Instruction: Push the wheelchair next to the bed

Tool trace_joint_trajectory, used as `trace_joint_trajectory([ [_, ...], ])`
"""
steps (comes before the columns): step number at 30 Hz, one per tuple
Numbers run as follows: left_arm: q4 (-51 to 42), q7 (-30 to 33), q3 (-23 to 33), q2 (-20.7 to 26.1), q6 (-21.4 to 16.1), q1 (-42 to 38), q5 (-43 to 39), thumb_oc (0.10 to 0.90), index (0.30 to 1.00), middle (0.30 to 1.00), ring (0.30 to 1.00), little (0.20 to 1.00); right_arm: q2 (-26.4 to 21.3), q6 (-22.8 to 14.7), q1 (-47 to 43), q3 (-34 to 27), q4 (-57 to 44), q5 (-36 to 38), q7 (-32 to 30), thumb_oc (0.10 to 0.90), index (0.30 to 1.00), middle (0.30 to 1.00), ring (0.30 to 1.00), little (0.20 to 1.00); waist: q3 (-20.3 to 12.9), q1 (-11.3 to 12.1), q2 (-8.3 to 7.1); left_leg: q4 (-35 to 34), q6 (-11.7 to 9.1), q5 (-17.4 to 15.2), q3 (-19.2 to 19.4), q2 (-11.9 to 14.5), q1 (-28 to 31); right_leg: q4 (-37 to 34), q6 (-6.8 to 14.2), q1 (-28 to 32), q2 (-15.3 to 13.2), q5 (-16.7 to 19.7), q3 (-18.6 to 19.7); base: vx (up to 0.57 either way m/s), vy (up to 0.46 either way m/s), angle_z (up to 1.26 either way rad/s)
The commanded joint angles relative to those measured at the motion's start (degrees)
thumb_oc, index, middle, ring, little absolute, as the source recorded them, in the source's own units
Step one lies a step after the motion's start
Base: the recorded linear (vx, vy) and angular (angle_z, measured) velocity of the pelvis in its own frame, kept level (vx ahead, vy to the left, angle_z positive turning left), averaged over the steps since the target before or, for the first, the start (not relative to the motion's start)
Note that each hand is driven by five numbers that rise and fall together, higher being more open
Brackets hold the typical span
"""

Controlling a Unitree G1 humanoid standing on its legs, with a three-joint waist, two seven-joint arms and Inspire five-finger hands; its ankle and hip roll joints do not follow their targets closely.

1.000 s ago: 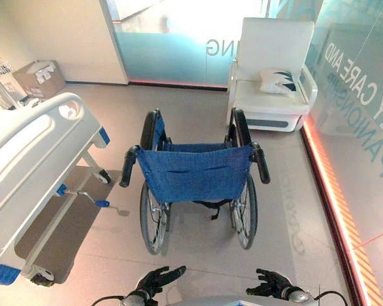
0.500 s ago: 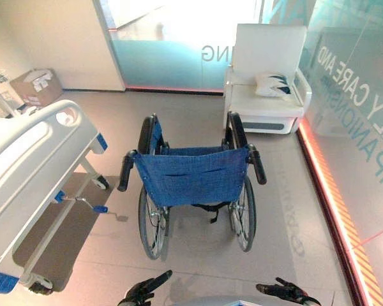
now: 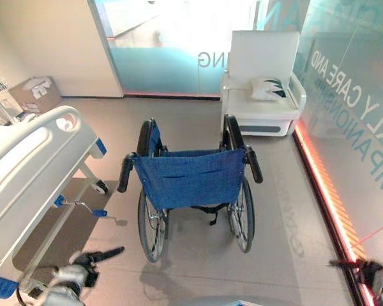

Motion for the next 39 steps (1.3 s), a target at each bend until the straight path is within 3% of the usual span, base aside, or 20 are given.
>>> trace_joint_trajectory([
  [1, -7.9, 4.3, 1.1, 7.9, -2.1, -13.5, -8.3, 0.8, 0.9, 0.9, 0.9, 0.9, -5.6, -7.6, -11.2, 5.2, -8.3, 1.3, -5.0, 0.8, 0.9, 0.9, 0.9, 0.9, 0.2, 0.4, -0.43, 0.5, 0.0, -2.7, 3.1, -3.2, -0.5, 2.5, 1.7, 0.9, 0.4, -2.5, -0.4, -0.05, 0.003, 0.05],
  [5, -24.6, 14.4, 6.7, 11.9, -4.0, -15.6, -15.1, 0.8, 0.9, 0.9, 0.9, 0.9, -8.6, -9.2, -11.8, 4.6, -31.6, 3.8, -18.1, 0.8, 0.9, 0.9, 0.9, 0.9, 0.8, 0.0, -0.64, 0.5, -0.2, -2.6, 2.8, -3.4, -1.0, 2.6, 1.7, 0.4, 0.4, -2.4, -0.1, -0.04, 0.007, 0.05],
  [8, -34.1, 20.6, 10.2, 12.0, -10.7, -15.5, -15.7, 0.8, 0.9, 0.9, 0.9, 0.9, -8.3, -11.0, -11.1, 2.4, -44.4, 3.9, -22.8, 0.8, 0.9, 0.9, 0.9, 0.9, 1.0, -0.3, -0.68, 0.5, -0.2, -2.9, 2.4, -3.5, -1.2, 2.6, 1.6, 0.2, 0.3, -2.7, 0.3, -0.02, 0.011, 0.04],
  [9, -41.3, 24.2, 12.9, 11.3, -14.8, -15.3, -14.4, 0.8, 0.9, 0.9, 0.9, 0.9, -7.4, -11.5, -10.2, 0.0, -51.8, 2.2, -24.3, 0.8, 0.9, 0.9, 0.9, 0.9, 1.0, -0.4, -0.68, 0.5, 0.0, -3.2, 2.1, -3.6, -1.1, 2.6, 1.5, 0.4, 0.4, -3.0, 0.5, 0.0, 0.014, 0.04],
  [12, -53.2, 27.2, 16.8, 8.7, -18.8, -13.4, -9.1, 0.8, 0.9, 0.9, 0.9, 0.9, -3.8, -15.0, -8.2, -2.8, -62.2, 0.2, -24.6, 0.8, 0.9, 0.9, 0.9, 0.9, 0.6, -0.5, -0.81, 0.5, 0.0, -3.5, 1.9, -3.6, -1.1, 2.3, 1.3, 0.6, 0.4, -3.1, 0.9, 0.02, 0.005, 0.03],
  [16, -61.2, 22.6, 17.5, 4.3, -18.1, -11.5, -9.3, 0.8, 0.9, 0.9, 0.9, 0.9, 2.1, -15.8, -8.0, -1.9, -71.0, 3.6, -20.4, 0.8, 0.9, 0.9, 0.9, 0.9, 0.2, -0.5, -0.84, 0.5, 0.0, -4.1, 2.1, -3.5, -0.4, 2.1, 1.2, 1.4, 0.5, -3.5, 1.0, 0.0, 0.0, 0.0],
  [21, -61.2, 19.2, 14.1, 2.1, -15.4, -11.8, -9.7, 0.8, 0.9, 0.9, 0.9, 0.9, 5.6, -13.2, -9.2, 1.1, -72.5, 2.0, -18.5, 0.8, 0.9, 0.9, 0.9, 0.9, 0.0, -0.5, -0.83, 0.5, 0.1, -4.2, 2.3, -3.5, -0.1, 1.8, 1.4, 1.6, 0.5, -3.4, 0.9, 0.0, 0.0, 0.0],
  [26, -57.2, 19.6, 9.6, 0.3, -13.3, -13.4, -10.6, 0.8, 0.9, 0.9, 0.9, 0.9, 7.0, -10.7, -10.7, 5.5, -69.8, 5.9, -16.5, 0.8, 0.9, 0.9, 0.9, 0.9, 0.1, -0.4, -0.97, 0.5, 0.2, -4.0, 2.6, -3.5, -0.1, 1.7, 1.5, 1.7, 0.5, -3.1, 0.4, 0.0, 0.0, 0.0],
  [31, -47.2, 22.7, 5.3, -1.6, -14.1, -16.6, -8.0, 0.8, 0.9, 0.9, 0.9, 0.9, 10.4, -9.5, -13.4, 10.2, -65.0, 10.1, -16.6, 0.8, 0.9, 0.9, 0.9, 0.9, 0.2, -0.5, -1.24, 0.5, 0.2, -3.8, 3.1, -3.6, -0.1, 1.4, 1.5, 1.7, 0.4, -2.7, 0.1, 0.0, -0.006, -0.03],
  [39, -40.3, 31.7, 2.1, -3.0, -13.3, -19.7, -3.1, 0.8, 0.9, 0.9, 0.9, 0.9, 12.5, -8.9, -15.3, 14.2, -59.2, 6.0, -20.1, 0.8, 0.9, 0.9, 0.9, 0.9, 0.3, -0.5, -1.25, 0.5, 0.0, -3.6, 3.4, -3.6, -0.2, 1.2, 1.4, 1.7, 0.6, -2.6, -0.1, 0.0, 0.0, 0.0],
])
